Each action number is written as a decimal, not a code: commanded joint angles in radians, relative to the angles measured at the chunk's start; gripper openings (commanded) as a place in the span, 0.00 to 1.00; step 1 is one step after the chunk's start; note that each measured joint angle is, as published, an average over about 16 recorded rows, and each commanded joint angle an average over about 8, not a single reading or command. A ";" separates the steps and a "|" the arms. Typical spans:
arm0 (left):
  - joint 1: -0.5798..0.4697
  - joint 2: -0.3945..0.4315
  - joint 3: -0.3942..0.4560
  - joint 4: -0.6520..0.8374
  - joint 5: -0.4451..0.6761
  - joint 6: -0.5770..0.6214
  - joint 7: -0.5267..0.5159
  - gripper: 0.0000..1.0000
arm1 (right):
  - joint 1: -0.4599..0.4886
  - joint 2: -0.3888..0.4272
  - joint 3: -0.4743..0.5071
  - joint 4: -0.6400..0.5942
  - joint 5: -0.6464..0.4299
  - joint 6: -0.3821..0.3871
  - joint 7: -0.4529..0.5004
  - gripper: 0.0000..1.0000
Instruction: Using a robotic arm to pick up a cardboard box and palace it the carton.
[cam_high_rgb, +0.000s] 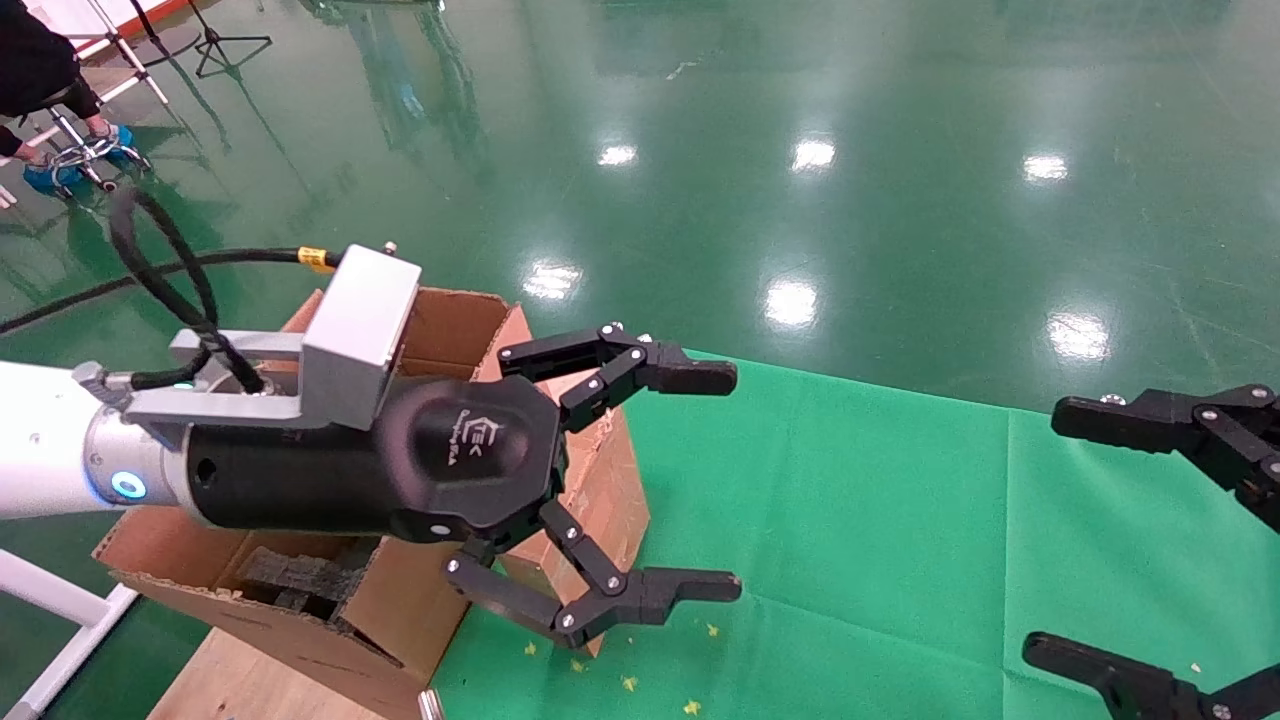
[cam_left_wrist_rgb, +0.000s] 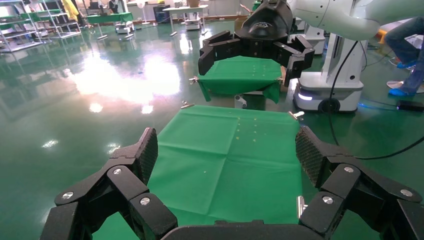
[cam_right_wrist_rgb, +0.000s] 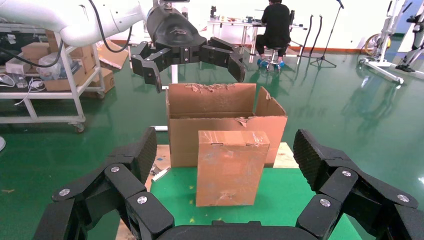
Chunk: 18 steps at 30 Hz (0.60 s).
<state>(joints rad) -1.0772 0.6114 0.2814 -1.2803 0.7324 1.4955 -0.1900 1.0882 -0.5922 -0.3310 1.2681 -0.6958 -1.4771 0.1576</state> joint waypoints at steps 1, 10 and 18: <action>0.000 0.000 0.000 0.000 0.000 0.000 0.000 1.00 | 0.000 0.000 0.000 0.000 0.000 0.000 0.000 1.00; 0.000 0.000 0.000 0.000 0.000 0.000 0.000 1.00 | 0.000 0.000 0.000 0.000 0.000 0.000 0.000 1.00; 0.000 0.000 0.000 0.000 0.000 0.000 0.000 1.00 | 0.000 0.000 0.000 0.000 0.000 0.000 0.000 0.31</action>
<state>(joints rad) -1.0770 0.6114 0.2813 -1.2806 0.7323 1.4955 -0.1898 1.0882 -0.5922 -0.3310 1.2681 -0.6958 -1.4771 0.1576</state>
